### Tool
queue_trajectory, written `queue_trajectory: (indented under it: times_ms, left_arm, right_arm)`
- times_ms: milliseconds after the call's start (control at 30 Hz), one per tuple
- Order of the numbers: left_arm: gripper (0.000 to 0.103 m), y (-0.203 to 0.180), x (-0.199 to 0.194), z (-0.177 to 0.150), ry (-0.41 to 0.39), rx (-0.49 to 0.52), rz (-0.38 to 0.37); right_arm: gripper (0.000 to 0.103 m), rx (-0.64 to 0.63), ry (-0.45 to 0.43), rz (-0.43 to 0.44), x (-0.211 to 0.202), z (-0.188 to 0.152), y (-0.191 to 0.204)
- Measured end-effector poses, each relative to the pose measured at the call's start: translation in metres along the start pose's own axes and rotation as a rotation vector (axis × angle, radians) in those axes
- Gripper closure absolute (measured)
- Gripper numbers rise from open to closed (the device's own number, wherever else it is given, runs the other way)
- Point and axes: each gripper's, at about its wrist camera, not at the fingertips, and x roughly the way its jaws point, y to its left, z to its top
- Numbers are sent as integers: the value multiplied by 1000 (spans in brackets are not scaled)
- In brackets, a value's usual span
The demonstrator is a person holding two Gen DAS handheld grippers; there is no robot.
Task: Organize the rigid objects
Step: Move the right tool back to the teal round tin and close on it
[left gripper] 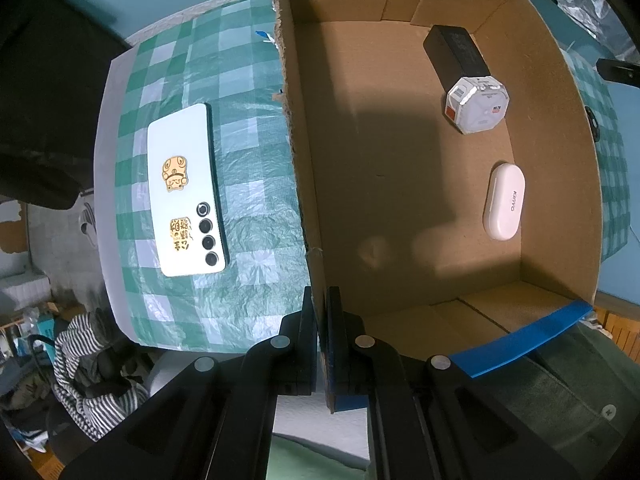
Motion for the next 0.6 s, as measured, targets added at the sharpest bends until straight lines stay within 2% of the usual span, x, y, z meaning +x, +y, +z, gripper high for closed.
queue_trajectory:
  times_ms: [200, 400, 600]
  left_arm:
    - [99, 0, 0, 0, 0, 1, 1]
    - [99, -1, 0, -1, 1, 5, 2]
    - [99, -1, 0, -1, 1, 4, 2]
  right_arm:
    - [49, 64, 35, 11, 19, -4, -19]
    - [49, 122, 64, 41, 43, -5, -29]
    - [49, 123, 86, 25, 63, -1, -28]
